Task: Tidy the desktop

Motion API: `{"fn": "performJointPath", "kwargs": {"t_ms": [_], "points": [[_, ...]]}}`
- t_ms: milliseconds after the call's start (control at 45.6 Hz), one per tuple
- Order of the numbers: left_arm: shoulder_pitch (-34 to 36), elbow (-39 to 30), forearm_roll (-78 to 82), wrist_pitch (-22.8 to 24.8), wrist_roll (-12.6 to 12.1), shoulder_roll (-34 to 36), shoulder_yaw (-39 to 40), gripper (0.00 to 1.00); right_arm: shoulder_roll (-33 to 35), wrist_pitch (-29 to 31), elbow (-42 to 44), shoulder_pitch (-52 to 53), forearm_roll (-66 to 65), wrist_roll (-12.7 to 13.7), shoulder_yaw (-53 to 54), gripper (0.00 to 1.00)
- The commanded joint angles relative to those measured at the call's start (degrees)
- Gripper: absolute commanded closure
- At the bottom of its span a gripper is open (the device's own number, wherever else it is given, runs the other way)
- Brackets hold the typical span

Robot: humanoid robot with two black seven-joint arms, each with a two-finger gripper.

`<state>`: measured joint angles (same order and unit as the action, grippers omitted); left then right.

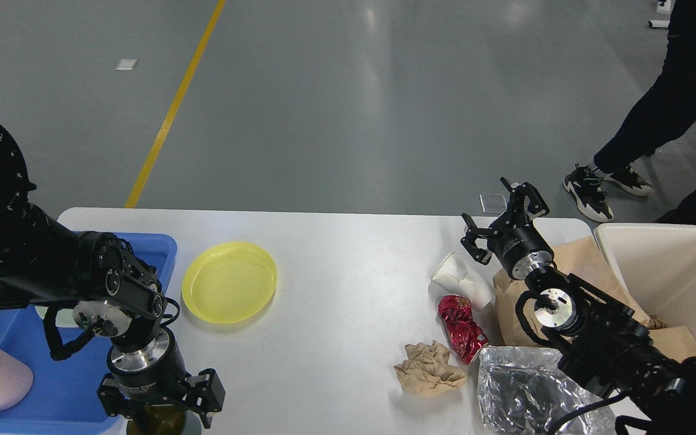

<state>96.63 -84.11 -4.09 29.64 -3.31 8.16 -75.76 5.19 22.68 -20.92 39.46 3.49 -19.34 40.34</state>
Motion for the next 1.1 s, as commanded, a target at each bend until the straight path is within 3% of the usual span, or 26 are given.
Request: {"fn": "performJointPath", "kwargs": {"t_ms": [0, 898, 1074], "points": [[-1.3, 0.9, 0.0, -0.4, 0.1, -0.2, 0.1, 0.04, 0.0, 0.0, 0.0, 0.0, 0.0, 0.0, 0.0, 0.0], [-3.0, 1.6, 0.0, -2.2, 0.1, -0.5, 1.0, 0.07, 0.0, 0.0, 0.0, 0.0, -0.1, 0.0, 0.0, 0.0], [-3.0, 1.6, 0.4, -2.2, 0.1, -0.4, 1.0, 0.18, 0.0, 0.0, 0.0, 0.0, -0.1, 0.0, 0.0, 0.0]]}}
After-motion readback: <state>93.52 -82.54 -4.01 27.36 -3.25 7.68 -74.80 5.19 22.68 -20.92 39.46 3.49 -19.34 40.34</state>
